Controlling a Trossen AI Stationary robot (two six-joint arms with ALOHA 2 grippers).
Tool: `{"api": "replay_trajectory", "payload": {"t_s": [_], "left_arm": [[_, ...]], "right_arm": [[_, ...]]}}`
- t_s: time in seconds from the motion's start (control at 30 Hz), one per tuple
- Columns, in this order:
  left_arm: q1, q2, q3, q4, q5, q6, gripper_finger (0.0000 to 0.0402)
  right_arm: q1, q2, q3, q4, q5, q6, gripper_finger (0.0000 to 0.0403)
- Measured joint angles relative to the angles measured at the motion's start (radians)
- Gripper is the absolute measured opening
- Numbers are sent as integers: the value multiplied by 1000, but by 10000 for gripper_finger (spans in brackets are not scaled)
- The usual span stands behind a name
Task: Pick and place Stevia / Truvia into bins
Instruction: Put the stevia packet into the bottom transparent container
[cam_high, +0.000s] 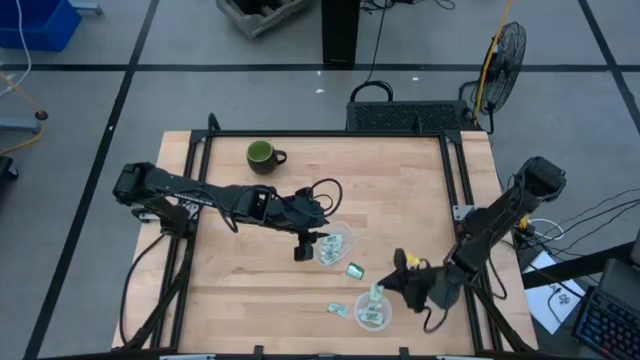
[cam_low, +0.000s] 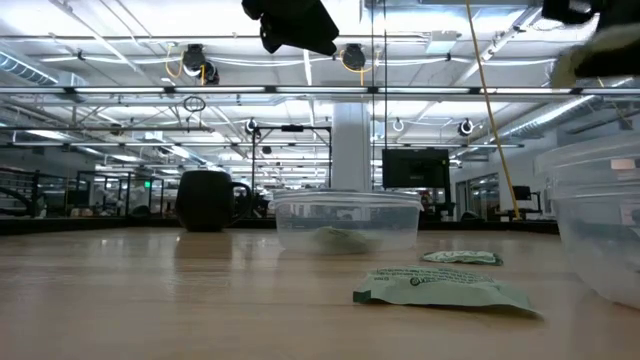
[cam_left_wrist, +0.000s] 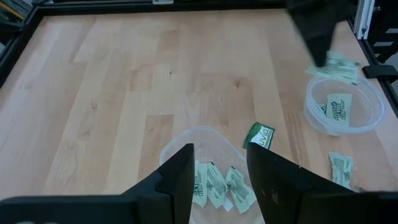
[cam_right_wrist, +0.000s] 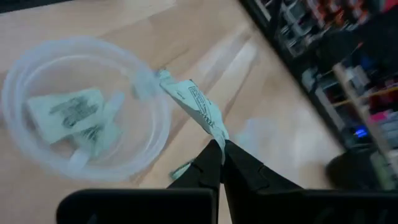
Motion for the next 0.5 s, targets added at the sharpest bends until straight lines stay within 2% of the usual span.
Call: {"api": "replay_trajectory", "payload": {"t_s": [0.13,0.2,0.3,0.4,0.5], "left_arm": [[0,0,0,2,0,0,152],[0,0,0,1,0,-3,152],[0,0,0,1,0,-23,152],[0,0,0,1,0,-27,152],[0,0,0,1,0,-27,152]], "right_arm": [[3,88,139,-51,17,-45,3],[-2,126,209,-122,-43,-15,4],[-8,169,310,-266,-166,105,4],[-20,193,397,-452,-300,293,4],[-42,204,448,-539,-411,478,4]]}}
